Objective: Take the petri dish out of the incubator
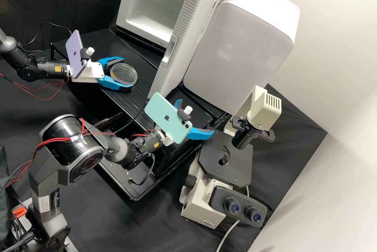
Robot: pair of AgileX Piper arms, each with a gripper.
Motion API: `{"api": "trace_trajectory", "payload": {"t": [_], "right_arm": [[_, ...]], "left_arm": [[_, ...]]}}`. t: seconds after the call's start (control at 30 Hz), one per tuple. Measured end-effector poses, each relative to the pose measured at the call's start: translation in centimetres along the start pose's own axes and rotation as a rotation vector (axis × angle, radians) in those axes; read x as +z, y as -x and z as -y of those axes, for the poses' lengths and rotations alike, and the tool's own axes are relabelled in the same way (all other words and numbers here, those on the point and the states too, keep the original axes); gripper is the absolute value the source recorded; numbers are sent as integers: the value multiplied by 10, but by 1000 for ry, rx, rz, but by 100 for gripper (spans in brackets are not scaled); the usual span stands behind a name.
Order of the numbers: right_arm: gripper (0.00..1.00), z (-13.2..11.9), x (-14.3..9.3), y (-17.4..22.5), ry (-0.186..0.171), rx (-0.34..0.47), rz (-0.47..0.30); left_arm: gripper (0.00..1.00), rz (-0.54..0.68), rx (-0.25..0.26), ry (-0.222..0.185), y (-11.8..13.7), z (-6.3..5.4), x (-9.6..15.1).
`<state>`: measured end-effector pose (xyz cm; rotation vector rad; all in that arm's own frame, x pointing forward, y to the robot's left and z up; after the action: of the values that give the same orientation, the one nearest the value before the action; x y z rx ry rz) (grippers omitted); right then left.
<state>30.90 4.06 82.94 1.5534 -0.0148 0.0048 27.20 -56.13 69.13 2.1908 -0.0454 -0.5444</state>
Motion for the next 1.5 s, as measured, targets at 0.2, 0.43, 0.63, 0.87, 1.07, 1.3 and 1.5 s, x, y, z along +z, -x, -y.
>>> {"api": "trace_trajectory", "payload": {"t": [0.2, 0.43, 0.63, 0.87, 1.07, 1.3, 1.5], "right_arm": [[100, 0, 0, 0, 0, 0, 0], [100, 0, 0, 0, 0, 0, 0], [100, 0, 0, 0, 0, 0, 0], [100, 0, 0, 0, 0, 0, 0], [100, 0, 0, 0, 0, 0, 0], [100, 0, 0, 0, 0, 0, 0], [100, 0, 0, 0, 0, 0, 0]], "left_arm": [[100, -20, 34, -79, 0, 0, 2], [100, -46, 62, -142, 1, 0, 6], [100, -76, 112, -191, 3, -1, 10], [100, -47, 161, -111, 8, 3, 10], [100, -33, 156, -69, 8, 5, 11], [100, -2, 146, -15, 10, 8, 11], [100, 40, 137, 35, 11, 10, 13]]}}
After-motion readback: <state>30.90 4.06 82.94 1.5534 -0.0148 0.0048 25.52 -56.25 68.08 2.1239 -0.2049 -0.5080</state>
